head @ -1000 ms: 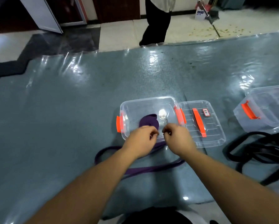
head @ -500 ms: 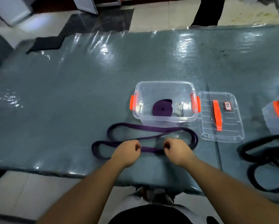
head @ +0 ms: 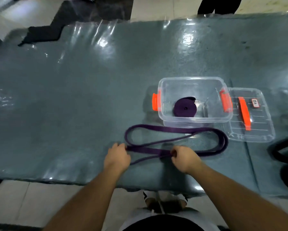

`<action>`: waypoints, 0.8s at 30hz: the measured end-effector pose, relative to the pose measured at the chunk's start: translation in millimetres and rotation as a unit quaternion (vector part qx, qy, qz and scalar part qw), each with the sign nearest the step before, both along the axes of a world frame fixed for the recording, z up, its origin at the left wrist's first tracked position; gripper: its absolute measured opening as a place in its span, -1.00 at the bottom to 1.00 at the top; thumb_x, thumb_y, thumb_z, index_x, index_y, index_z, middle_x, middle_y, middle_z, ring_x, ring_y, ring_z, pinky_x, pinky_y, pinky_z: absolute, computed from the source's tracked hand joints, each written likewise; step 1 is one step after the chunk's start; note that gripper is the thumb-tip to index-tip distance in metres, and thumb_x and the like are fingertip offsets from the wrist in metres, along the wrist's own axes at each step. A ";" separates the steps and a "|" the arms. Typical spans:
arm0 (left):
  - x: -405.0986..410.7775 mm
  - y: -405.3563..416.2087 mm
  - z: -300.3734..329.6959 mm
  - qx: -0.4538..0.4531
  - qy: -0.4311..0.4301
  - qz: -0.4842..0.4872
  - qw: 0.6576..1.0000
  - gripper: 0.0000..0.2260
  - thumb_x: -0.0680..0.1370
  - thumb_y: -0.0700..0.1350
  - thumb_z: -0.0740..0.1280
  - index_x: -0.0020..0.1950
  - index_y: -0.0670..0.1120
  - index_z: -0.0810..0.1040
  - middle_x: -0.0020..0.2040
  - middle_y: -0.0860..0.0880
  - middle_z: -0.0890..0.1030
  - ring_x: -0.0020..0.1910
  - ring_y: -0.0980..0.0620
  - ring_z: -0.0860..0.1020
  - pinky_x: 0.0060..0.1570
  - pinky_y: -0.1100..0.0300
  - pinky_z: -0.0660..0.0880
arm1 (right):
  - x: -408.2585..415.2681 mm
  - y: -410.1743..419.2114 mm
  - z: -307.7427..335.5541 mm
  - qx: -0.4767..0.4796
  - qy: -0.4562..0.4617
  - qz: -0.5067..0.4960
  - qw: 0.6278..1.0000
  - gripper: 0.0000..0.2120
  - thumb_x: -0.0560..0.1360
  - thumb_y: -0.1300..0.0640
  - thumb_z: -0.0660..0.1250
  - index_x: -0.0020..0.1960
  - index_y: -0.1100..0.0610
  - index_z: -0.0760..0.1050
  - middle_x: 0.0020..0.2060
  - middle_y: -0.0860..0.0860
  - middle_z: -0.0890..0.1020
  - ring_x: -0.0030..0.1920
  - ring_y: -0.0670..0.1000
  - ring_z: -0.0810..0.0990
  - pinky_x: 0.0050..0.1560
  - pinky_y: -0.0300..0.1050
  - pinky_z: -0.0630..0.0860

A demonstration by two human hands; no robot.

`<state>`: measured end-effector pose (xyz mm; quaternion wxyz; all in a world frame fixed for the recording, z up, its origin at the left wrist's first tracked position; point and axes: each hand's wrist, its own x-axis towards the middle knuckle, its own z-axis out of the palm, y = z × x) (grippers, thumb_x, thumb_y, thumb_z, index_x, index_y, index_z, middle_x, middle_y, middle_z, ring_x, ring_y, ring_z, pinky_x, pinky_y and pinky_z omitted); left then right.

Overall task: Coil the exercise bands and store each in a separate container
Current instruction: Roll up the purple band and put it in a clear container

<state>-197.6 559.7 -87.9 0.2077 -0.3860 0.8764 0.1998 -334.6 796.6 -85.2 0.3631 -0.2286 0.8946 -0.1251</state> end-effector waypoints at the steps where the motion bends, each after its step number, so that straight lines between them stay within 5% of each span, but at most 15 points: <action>1: 2.4 -6.9 -3.3 -0.007 -0.002 0.008 1.000 -0.67 0.62 -0.12 0.25 0.38 -0.04 0.50 0.39 -0.13 0.46 0.33 -0.19 0.45 0.33 -0.08 0.47 | 3.8 -4.6 -2.1 0.005 0.000 -0.003 1.000 -0.76 0.58 0.07 0.29 0.22 0.04 0.57 0.13 0.07 0.70 0.12 0.14 0.65 0.12 -0.02 0.60; 6: 11.7 -30.6 -14.4 -0.026 -0.005 -0.004 1.000 -0.54 0.61 -0.23 0.23 0.52 -0.06 0.35 0.43 -0.20 0.44 0.38 -0.25 0.39 0.40 -0.03 0.37 | 21.7 -22.7 -6.0 0.019 -0.001 -0.021 1.000 -0.73 0.59 0.06 0.31 0.27 0.04 0.57 0.16 0.08 0.69 0.13 0.13 0.65 0.14 -0.03 0.60; 12: 10.7 -48.3 -13.6 -0.023 -0.054 0.003 0.998 -0.69 0.58 -0.29 0.24 0.30 -0.15 0.58 0.30 -0.20 0.60 0.30 -0.20 0.56 0.30 -0.01 0.51 | 32.8 -29.7 2.8 0.027 0.001 -0.029 0.999 -0.73 0.61 0.08 0.29 0.28 0.05 0.56 0.17 0.05 0.68 0.14 0.10 0.63 0.13 -0.05 0.59; 18: -3.6 -55.1 12.7 0.020 0.099 -0.013 0.995 -0.83 0.62 -0.15 0.29 0.17 -0.08 0.62 0.16 -0.15 0.67 0.18 -0.20 0.60 0.16 0.01 0.51 | 29.6 -32.4 29.1 -0.006 0.025 -0.053 0.998 -0.75 0.61 0.12 0.26 0.24 0.07 0.59 0.13 0.05 0.69 0.12 0.10 0.64 0.07 -0.09 0.55; 24: -50.3 -33.9 83.7 0.125 0.174 -0.112 0.970 -0.81 0.54 -0.12 0.45 0.13 0.06 0.63 0.03 0.08 0.71 -0.02 0.02 0.67 0.05 0.14 0.59 | 11.2 -37.6 75.5 -0.142 0.088 -0.093 0.982 -0.78 0.61 0.13 0.32 0.21 0.10 0.63 0.07 0.02 0.72 0.10 0.07 0.67 0.12 -0.12 0.54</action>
